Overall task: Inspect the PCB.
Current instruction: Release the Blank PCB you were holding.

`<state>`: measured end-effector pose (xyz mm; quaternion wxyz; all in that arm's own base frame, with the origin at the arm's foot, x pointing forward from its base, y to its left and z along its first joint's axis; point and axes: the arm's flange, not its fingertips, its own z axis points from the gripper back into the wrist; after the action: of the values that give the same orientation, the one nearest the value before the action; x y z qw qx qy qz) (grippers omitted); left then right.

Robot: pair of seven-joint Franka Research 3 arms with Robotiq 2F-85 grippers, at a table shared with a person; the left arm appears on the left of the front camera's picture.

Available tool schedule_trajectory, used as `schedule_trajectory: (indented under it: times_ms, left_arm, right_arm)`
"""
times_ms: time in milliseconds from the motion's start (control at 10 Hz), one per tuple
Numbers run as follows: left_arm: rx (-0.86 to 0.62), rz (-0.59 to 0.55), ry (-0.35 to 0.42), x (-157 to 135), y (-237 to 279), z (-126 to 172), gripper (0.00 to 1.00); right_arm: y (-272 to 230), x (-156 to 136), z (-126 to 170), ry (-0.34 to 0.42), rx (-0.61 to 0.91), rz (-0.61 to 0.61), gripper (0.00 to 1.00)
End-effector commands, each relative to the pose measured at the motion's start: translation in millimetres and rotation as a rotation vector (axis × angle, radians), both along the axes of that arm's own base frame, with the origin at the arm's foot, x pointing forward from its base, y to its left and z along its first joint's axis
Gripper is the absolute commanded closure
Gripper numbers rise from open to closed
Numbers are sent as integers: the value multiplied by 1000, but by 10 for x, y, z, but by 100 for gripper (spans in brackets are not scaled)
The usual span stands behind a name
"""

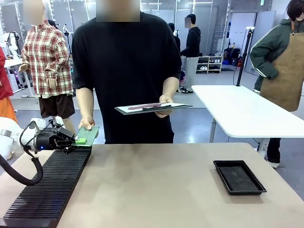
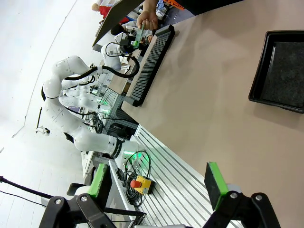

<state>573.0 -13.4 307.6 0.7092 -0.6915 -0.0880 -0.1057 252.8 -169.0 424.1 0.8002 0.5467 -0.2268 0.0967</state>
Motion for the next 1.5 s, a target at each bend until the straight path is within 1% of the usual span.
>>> schedule_trajectory:
  times_ms: [0, 700, 800, 900, 1000, 1100, 1200, 1300, 1400]
  left_arm:
    - [-2, -3, 0, -3, -17, 1, 97]
    - [0, 0, 0, 1, 0, 1, 97]
    - [-13, -11, 0, -12, 5, 26, 67]
    - [-17, -11, -3, -20, 8, 30, 69]
    - [-12, -1, 0, -28, 8, 19, 39]
    - [-10, -4, 1, -36, 7, 16, 41]
    - [-8, 1, -6, -36, 3, 16, 11]
    - [-12, -4, -7, -36, -7, 13, 13]
    - [-16, -8, -8, -30, -32, -1, 0]
  right_arm:
    - [-16, 17, 18, -22, 4, 2, 0]
    - [-16, 17, 18, -22, 4, 2, 0]
    - [-16, 17, 18, -22, 4, 2, 0]
    - [-16, 17, 18, -22, 4, 2, 0]
    - [-16, 17, 18, -22, 4, 2, 0]
    - [-16, 17, 18, -22, 4, 2, 0]
    - [-16, 17, 18, -22, 4, 2, 0]
    - [-16, 17, 18, -22, 4, 2, 0]
    - [-16, 17, 18, -22, 4, 2, 0]
